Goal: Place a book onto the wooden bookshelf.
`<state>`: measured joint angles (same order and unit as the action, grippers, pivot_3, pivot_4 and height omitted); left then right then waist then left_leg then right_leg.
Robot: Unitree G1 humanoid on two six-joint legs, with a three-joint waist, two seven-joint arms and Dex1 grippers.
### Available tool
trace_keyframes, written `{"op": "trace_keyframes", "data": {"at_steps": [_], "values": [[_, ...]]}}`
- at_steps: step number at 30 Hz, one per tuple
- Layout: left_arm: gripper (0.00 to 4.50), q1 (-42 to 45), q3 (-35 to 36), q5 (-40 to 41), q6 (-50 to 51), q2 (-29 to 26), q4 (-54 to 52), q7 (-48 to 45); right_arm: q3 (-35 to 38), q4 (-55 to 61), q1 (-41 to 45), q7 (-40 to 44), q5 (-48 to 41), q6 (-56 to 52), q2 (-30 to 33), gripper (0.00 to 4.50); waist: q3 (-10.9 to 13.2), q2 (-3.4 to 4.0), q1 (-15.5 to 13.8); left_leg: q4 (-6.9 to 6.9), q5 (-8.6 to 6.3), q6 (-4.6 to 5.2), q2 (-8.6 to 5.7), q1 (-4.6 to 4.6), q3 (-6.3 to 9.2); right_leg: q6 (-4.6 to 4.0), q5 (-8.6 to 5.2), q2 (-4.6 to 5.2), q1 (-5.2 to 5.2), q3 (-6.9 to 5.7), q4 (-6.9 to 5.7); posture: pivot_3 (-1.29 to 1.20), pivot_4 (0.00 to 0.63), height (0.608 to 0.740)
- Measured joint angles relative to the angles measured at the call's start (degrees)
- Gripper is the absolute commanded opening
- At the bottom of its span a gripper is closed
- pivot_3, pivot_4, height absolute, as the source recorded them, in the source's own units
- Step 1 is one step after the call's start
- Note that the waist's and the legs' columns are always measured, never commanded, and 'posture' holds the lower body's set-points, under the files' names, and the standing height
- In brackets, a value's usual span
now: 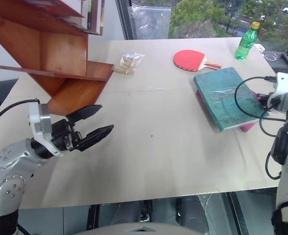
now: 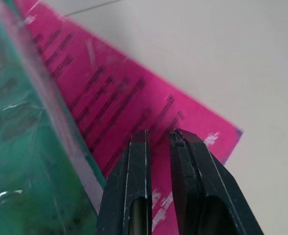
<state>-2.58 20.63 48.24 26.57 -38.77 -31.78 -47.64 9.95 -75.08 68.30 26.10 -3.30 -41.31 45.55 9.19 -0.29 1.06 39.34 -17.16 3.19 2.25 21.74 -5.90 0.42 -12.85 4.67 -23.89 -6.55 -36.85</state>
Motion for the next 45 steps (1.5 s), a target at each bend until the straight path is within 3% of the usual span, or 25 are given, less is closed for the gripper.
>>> {"op": "trace_keyframes", "data": {"at_steps": [6,11,20,28,39,42,45], "values": [[4.5,0.75,-0.2,0.29,0.06,-0.01,-0.2,0.43,2.41,-0.25,0.21,-1.74,-1.0,0.88,0.02,0.68,0.01,0.02,0.03,0.0,0.01,-0.01,-0.01,0.02,-0.02,-0.01,0.0,0.01,-0.02,0.01,0.0,0.0,0.15,0.74],[4.5,2.31,-0.99,0.39,0.56,-0.01,-0.19,0.76,12.24,-1.26,0.03,-13.92,-6.3,11.48,0.59,0.68,0.1,0.15,-0.31,-0.03,0.01,-0.02,-0.04,0.08,-0.02,-0.01,0.0,0.01,-0.06,-0.04,0.02,0.0,0.15,0.74],[4.5,0.38,-0.23,1.49,0.65,-0.01,-2.05,3.3,15.85,-3.1,-2.29,-19.42,-6.94,10.92,-1.43,0.68,0.11,0.18,-0.15,-0.05,0.01,-0.02,-0.01,0.05,-0.07,0.0,0.0,0.0,-0.06,0.02,0.03,0.0,0.15,0.74],[4.5,-2.19,1.68,2.66,0.74,-0.14,-3.85,5.45,13.54,-0.6,-2.37,-14.39,-5.11,6.1,-1.76,0.68,0.03,0.05,0.1,-0.05,0.01,-0.02,0.04,0.0,-0.03,0.0,0.0,-0.01,-0.01,0.03,0.02,0.0,0.15,0.74],[4.5,-0.55,1.13,3.05,0.74,-0.23,-3.78,5.27,5.2,2.63,-1.99,5.27,-1.78,-4.18,-4.41,0.68,-0.62,-0.91,1.17,-0.03,0.01,-0.03,0.08,-0.23,0.05,-0.03,0.0,0.19,0.25,-0.01,0.02,0.0,0.15,0.74],[4.5,0.03,0.78,3.05,0.74,-0.23,-3.61,5.09,5.69,2.94,-2.18,5.62,-2.37,-3.93,-4.26,0.68,-0.61,-0.91,1.17,-0.03,0.01,-0.03,0.05,-0.23,0.05,-0.03,0.0,0.24,0.25,-0.01,0.02,0.0,0.15,0.74],[4.5,0.3,-0.16,3.05,0.74,-0.22,-3.52,4.9,8.84,2.63,-3.86,-1.71,-3.93,2.56,-2.81,0.68,-0.48,-0.69,0.87,-0.02,0.01,-0.03,-0.05,-0.13,0.09,-0.03,0.01,0.33,0.22,-0.07,0.02,0.0,0.15,0.74]]}}
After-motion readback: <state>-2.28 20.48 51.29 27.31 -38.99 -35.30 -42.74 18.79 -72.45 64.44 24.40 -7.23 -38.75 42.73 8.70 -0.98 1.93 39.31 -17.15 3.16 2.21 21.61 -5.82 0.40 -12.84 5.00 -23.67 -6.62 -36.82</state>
